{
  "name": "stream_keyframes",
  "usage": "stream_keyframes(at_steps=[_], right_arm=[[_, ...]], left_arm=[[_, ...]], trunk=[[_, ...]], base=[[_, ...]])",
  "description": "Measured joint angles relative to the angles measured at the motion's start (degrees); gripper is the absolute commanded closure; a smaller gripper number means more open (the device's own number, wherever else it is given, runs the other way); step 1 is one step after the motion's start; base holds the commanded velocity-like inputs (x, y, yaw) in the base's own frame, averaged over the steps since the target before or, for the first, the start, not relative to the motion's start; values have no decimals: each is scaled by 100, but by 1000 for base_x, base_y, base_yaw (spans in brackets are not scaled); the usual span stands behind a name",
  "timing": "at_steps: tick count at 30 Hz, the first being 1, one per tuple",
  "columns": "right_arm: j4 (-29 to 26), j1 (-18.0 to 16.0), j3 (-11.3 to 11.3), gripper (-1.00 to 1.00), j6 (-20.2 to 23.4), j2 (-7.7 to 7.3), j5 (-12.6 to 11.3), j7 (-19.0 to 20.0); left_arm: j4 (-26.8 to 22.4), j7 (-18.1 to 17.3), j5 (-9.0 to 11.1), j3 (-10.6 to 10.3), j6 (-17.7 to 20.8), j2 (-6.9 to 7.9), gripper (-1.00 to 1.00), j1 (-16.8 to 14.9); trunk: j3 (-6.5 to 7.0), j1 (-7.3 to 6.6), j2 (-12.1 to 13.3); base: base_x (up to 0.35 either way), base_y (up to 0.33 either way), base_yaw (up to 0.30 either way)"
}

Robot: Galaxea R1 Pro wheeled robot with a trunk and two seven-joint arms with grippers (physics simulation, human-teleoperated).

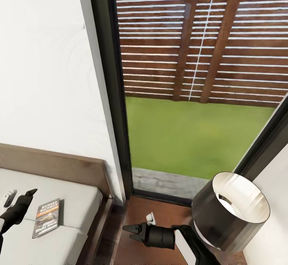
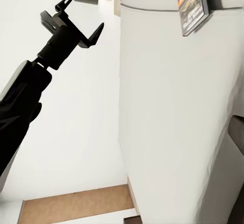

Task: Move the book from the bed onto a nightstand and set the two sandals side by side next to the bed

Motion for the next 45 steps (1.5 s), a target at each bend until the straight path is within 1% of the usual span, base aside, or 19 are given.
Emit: stream_keyframes(at_steps=[14, 19, 20, 21, 22, 23, 25, 29, 34, 45], right_arm=[[-26, 0, 0, -100, 0, -2, -1, 4], [-287, 0, -5, -100, 15, -13, -5, 38], [-465, -1, -7, -100, 31, -15, -12, 293], [-503, 0, -7, -100, 31, -16, -4, 413], [-557, 0, -8, -100, 37, -16, -2, 680], [-577, 0, -9, -100, 37, -17, 3, 832], [-624, 0, -10, -100, 39, -17, 8, 1382], [-648, 0, -12, -100, 37, -17, 14, 1768], [-653, 0, -10, -100, 36, -17, 16, 1892], [-654, 0, -4, -100, 36, -17, 16, 1907]], left_arm=[[-3, -2, 0, -2, -18, 0, -100, 0], [-2, -1, 0, -7, -18, -22, -100, 0], [-4, 0, 0, -7, -18, -43, -100, 0], [-4, 0, 0, -8, -18, -47, -100, 0], [-5, 1, 0, -8, -18, -52, -100, 0], [-5, 0, 0, -8, -18, -54, -100, 0], [-5, 0, 0, -8, -18, -58, -100, 0], [-6, -1, 0, -8, -18, -69, -100, 0], [-6, -2, 0, -8, -18, -78, -100, 0], [-6, -2, 0, -8, -18, -89, -100, 0]], trunk=[[-115, 0, -1], [-119, 0, -1], [-119, 0, -1], [-119, 0, -1], [-119, 0, -1], [-119, 0, -1], [-119, 0, -1], [-119, 0, -1], [-120, 0, -1], [-131, 0, -1]], base=[[0, 0, 2], [0, 0, 1], [0, 0, 0], [0, 0, 0], [0, 0, 0], [0, 0, 0], [0, 0, 0], [0, 0, 0], [0, 0, 0], [0, 0, 0]])
